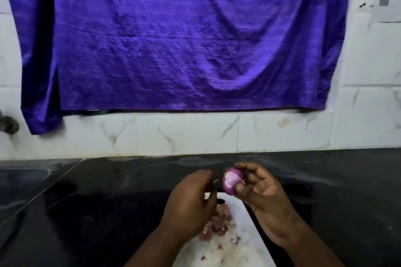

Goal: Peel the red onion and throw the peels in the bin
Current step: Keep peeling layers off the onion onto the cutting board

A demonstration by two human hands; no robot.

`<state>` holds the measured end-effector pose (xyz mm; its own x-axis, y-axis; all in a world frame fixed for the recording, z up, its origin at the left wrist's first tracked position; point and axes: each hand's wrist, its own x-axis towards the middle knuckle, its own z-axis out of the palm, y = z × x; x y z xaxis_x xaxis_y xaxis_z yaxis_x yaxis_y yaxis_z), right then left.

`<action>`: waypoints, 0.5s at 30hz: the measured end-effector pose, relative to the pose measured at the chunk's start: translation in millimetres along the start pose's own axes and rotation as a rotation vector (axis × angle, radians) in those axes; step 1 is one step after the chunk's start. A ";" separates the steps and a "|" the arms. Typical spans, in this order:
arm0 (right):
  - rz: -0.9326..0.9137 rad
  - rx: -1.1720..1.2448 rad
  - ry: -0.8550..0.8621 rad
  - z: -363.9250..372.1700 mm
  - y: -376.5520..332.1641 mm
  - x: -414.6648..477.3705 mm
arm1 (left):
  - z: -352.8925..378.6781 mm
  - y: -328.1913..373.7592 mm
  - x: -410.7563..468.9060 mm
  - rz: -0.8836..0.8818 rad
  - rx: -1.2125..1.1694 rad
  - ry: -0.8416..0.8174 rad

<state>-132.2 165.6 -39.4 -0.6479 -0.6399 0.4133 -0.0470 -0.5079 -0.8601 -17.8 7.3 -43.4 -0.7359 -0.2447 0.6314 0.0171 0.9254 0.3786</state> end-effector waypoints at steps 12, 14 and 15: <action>0.119 0.002 0.014 2.9 -4.1 -2.3 | -8.7 10.6 -2.9 0.141 -0.242 0.056; 0.141 0.006 0.001 3.6 -4.1 -2.9 | -7.5 11.3 -1.8 0.196 -0.216 0.042; 0.153 0.008 -0.002 4.3 -3.7 -2.9 | -7.0 11.5 -1.6 0.205 -0.221 0.045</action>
<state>-126.9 166.8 -36.2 -0.6455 -0.7115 0.2777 0.0587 -0.4088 -0.9107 -11.7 16.3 -35.3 -0.6712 -0.0766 0.7373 0.3125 0.8727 0.3751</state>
